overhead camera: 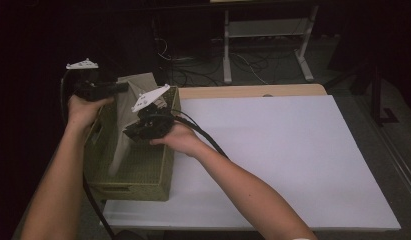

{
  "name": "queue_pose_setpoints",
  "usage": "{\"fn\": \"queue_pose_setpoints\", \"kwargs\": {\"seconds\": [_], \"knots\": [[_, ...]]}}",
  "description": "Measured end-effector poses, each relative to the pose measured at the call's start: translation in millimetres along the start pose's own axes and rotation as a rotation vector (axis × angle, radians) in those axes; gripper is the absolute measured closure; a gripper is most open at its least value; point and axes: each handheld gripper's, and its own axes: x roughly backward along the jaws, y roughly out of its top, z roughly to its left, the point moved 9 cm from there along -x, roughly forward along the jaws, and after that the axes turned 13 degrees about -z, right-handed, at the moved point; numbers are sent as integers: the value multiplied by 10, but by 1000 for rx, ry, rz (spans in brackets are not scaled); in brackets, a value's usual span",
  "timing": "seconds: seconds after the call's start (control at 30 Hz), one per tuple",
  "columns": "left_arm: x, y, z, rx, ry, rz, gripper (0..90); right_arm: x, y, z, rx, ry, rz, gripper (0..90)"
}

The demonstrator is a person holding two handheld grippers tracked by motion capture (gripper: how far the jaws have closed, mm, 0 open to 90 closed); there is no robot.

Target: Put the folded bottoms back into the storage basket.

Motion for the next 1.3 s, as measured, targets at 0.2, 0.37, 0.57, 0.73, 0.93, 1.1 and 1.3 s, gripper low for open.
{"fn": "queue_pose_setpoints", "kwargs": {"seconds": [0.2, 0.37, 0.57, 0.73, 0.93, 1.1, 1.3], "knots": [[-47, -168, 104, 6, 32, 3, 775, -203, -177, -14, -15, -11, 33, 844], [-98, -347, 117, 26, 23, 27, 775, -274, -325, -20, -22, -19, 70, 843], [-193, -532, 88, 46, 12, 43, 775, -229, -539, 14, -21, -10, 135, 840], [-281, -615, 22, 49, -11, 56, 774, -107, -634, 57, -38, 1, 159, 809], [-397, -675, -77, 42, -33, 77, 774, 108, -599, 89, -57, 18, 127, 645], [-465, -667, -127, 35, -34, 85, 774, 273, -555, 21, -67, -12, 110, 515], [-578, -629, -100, 60, -15, 95, 773, 491, -508, -114, -67, -73, 85, 421]]}}
